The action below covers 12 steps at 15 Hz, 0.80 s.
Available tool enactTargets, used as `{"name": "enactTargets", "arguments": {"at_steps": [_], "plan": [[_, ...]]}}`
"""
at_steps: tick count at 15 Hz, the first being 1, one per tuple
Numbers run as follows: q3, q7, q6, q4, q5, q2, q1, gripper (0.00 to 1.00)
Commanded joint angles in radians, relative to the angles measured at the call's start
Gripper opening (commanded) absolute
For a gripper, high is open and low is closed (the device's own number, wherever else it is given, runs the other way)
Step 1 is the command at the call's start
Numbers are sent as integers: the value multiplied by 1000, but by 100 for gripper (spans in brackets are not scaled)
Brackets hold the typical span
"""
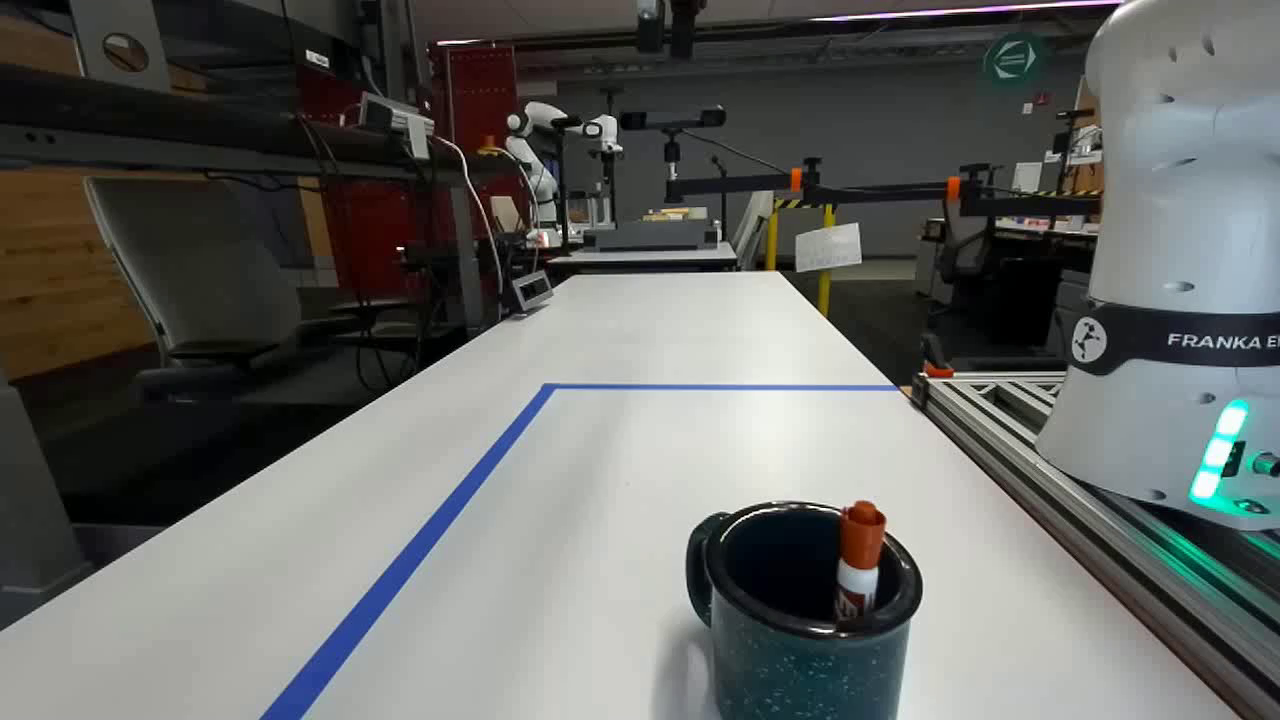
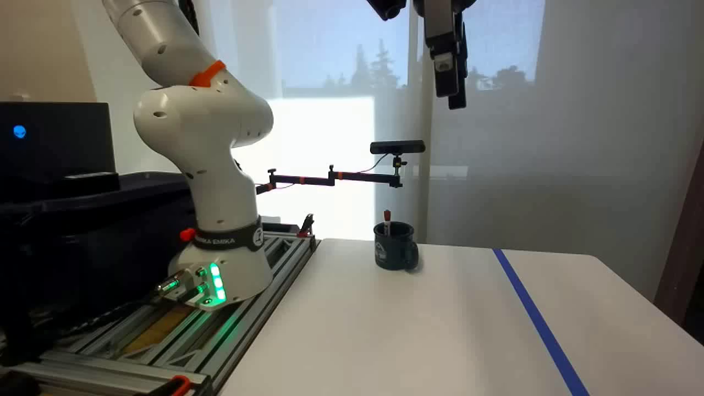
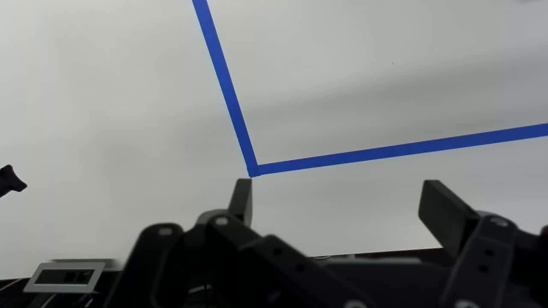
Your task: Put the marker on the table
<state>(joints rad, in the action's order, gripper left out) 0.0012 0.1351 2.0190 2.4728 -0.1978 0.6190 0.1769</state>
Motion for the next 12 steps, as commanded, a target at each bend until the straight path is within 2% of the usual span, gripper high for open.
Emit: {"name": "enactTargets", "arguments": {"at_steps": [1,7,12], "plan": [[-10,5,-4,-4,-6,0,-12,100],[-5,27,-11,-14,-2,-14,-8,100],[16,173,-184,-74,37,-112,5,100]]}}
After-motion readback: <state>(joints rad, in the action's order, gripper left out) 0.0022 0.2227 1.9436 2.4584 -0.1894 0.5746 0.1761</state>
